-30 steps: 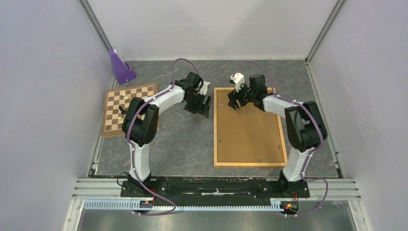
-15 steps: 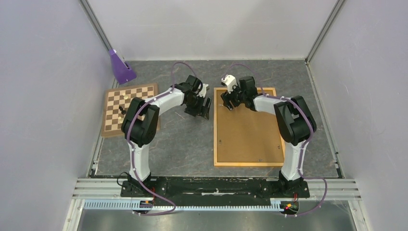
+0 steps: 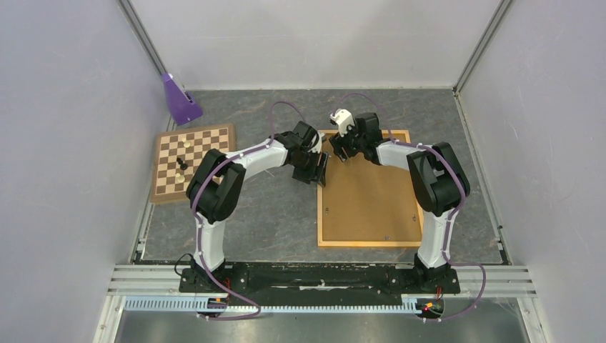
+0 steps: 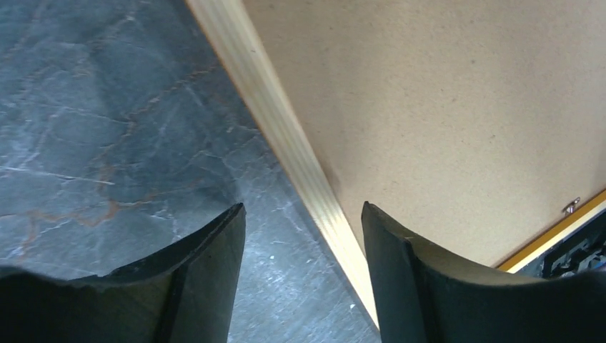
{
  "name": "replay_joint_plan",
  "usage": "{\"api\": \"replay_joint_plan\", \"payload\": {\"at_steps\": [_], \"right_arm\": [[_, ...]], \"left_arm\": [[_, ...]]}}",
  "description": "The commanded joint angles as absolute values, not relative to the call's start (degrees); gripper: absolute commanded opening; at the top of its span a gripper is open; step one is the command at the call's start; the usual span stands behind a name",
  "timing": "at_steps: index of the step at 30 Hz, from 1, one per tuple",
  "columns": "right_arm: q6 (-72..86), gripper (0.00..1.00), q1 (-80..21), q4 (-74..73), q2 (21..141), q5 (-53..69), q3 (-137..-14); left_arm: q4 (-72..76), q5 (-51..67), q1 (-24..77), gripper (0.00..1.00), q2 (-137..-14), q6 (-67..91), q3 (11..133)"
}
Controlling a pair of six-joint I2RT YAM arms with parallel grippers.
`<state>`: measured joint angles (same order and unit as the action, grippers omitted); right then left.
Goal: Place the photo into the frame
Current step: Install the photo frame at the center of the board.
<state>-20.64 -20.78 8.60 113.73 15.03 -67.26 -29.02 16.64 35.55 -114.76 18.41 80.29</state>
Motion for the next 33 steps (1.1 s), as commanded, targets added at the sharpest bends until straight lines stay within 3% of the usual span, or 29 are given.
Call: {"api": "replay_joint_plan", "payload": {"at_steps": [1,9,27,33], "right_arm": [[-18.25,0.66,-20.36,10.6,110.79,12.77,-68.26],[-13.86,0.66,-18.65,11.29,110.8,15.9,-68.13],[-12.92,0.66,-18.54,11.68,111.44,17.52,-68.47],[-12.74,0.66,-18.46,11.53,111.43,18.85,-68.39]], "left_arm": [[-27.86,17.31,36.71,0.64,-115.82,22.17,82.68],[-25.53,16.8,37.58,0.5,-115.38,22.93,79.56],[-23.71,15.54,38.76,0.3,-115.92,23.45,79.25],[-23.9,14.11,38.15,0.19,-116.27,23.73,79.79]]}}
